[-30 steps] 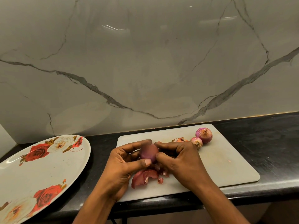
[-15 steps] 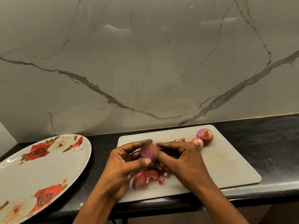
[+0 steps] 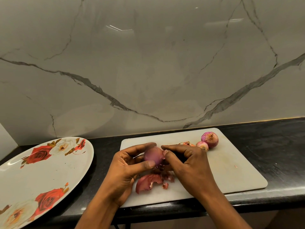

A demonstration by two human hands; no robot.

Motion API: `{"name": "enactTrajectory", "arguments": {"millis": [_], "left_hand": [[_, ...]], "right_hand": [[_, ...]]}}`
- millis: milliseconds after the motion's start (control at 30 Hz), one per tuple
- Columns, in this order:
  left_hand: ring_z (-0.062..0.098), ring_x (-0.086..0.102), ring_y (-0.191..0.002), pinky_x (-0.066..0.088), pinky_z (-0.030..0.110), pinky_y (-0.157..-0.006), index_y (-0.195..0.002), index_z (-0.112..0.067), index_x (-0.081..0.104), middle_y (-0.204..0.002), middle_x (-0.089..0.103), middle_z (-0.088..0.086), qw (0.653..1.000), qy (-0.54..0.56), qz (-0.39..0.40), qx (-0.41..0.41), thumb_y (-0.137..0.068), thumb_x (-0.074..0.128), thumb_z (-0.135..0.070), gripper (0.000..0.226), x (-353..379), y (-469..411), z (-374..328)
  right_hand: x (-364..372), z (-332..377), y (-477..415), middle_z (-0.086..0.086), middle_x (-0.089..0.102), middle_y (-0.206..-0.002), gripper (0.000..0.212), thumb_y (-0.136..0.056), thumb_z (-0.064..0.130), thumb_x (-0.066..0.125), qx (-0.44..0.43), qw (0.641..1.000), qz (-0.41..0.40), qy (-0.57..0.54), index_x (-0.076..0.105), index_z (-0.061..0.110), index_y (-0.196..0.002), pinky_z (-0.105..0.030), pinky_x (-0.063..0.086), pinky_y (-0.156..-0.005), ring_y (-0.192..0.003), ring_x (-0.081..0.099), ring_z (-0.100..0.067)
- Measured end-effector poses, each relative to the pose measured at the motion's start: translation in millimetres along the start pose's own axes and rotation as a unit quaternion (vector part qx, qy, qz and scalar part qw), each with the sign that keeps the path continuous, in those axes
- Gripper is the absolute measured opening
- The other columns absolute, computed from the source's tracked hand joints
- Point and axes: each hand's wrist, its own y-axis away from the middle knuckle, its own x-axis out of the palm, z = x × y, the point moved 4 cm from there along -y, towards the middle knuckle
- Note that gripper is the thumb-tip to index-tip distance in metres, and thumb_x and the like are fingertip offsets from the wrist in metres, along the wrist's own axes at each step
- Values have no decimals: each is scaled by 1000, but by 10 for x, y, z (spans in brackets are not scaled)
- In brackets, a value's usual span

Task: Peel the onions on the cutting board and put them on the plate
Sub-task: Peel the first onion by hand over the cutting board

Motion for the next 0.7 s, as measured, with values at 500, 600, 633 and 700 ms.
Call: {"name": "enactTrajectory", "arguments": {"millis": [500, 600, 633, 700], "left_hand": [[28, 73, -118, 63, 47, -94, -119, -5, 76, -121, 77, 11, 996, -69, -41, 39, -67, 83, 12, 55, -61, -26, 46], [26, 73, -117, 64, 42, -92, -115, -7, 78, -119, 78, 9, 993, -96, -47, 53, -64, 85, 8, 53, -53, -18, 37], [25, 73, -116, 64, 41, -92, -114, -8, 79, -119, 78, 8, 992, -101, -47, 56, -64, 86, 7, 53, -50, -15, 36], [26, 74, -115, 65, 39, -89, -115, -7, 78, -119, 78, 9, 992, -103, -45, 56, -64, 86, 6, 53, -42, -11, 34]], "right_hand": [[27, 123, 80, 20, 77, -84, 10, -91, 25, 77, -85, 989, -18, 117, 83, 26, -99, -11, 57, -68, -79, 72, 6], [54, 117, 86, 21, 72, -82, 7, -92, 24, 77, -91, 984, -13, 152, 80, 23, -98, -6, 54, -68, -83, 70, 7], [64, 114, 87, 21, 70, -83, 8, -92, 25, 75, -91, 982, -10, 163, 79, 23, -98, -5, 53, -68, -86, 69, 7], [74, 105, 88, 20, 69, -85, 9, -94, 28, 72, -87, 982, -6, 170, 77, 24, -100, -6, 54, -70, -89, 68, 6]]}}
